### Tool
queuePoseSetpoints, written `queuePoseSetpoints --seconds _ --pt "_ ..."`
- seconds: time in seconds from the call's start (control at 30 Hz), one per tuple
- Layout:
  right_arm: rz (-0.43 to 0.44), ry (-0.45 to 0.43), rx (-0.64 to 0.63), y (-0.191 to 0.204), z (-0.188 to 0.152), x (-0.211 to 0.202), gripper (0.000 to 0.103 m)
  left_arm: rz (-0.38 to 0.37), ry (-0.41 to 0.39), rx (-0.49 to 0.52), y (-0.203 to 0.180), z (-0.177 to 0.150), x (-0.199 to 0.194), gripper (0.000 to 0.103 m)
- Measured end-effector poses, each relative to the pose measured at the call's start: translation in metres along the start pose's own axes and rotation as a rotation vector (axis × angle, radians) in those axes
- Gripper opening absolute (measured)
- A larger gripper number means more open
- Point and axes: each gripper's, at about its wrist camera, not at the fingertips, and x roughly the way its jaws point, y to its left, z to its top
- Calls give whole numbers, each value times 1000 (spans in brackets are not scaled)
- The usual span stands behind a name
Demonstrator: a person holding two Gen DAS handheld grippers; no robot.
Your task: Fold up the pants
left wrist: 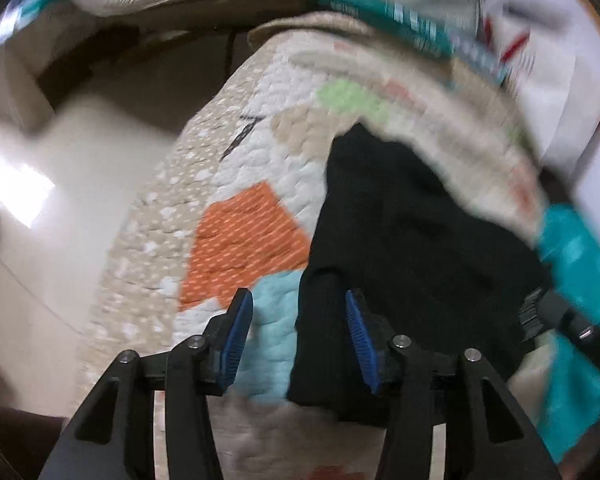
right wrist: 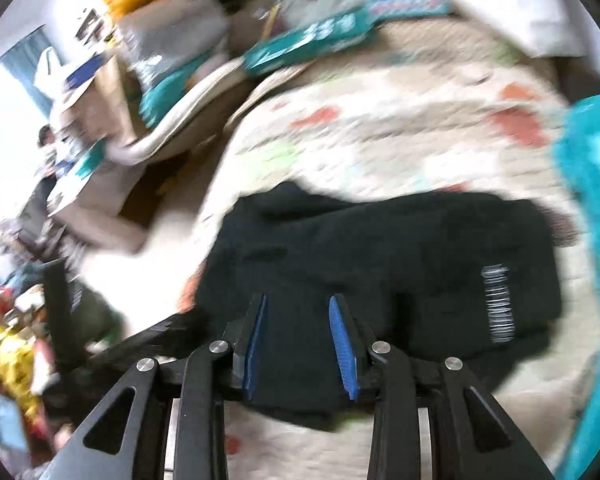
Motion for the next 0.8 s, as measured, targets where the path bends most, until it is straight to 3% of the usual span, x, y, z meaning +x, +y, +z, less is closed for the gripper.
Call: queuePoseSetpoints --seconds 0.13,0.27,0.3,0.4,0.43,0.57,0.67,0.8 --pt "-67 146 2 -15 -8 56 33 49 29 4 5 -1 10 65" --pt "-21 109 1 -14 -6 37 38 48 37 -11 10 -1 11 68" --pt "-20 87 6 -17 -4 29 42 51 39 -11 10 -1 11 68" --pt "-98 16 40 -35 -3 10 67 62 39 -9 8 -2 11 69" --pt "-114 8 62 -43 -3 7 69 64 38 -10 8 -2 12 69" --pt "-23 65 205 -71 -8 23 69 49 42 -35 11 -2 12 70" --pt "0 84 172 -59 -10 39 69 41 44 -46 12 -1 13 70" --pt "22 121 88 -40 -9 42 48 44 41 -49 12 -2 12 70"
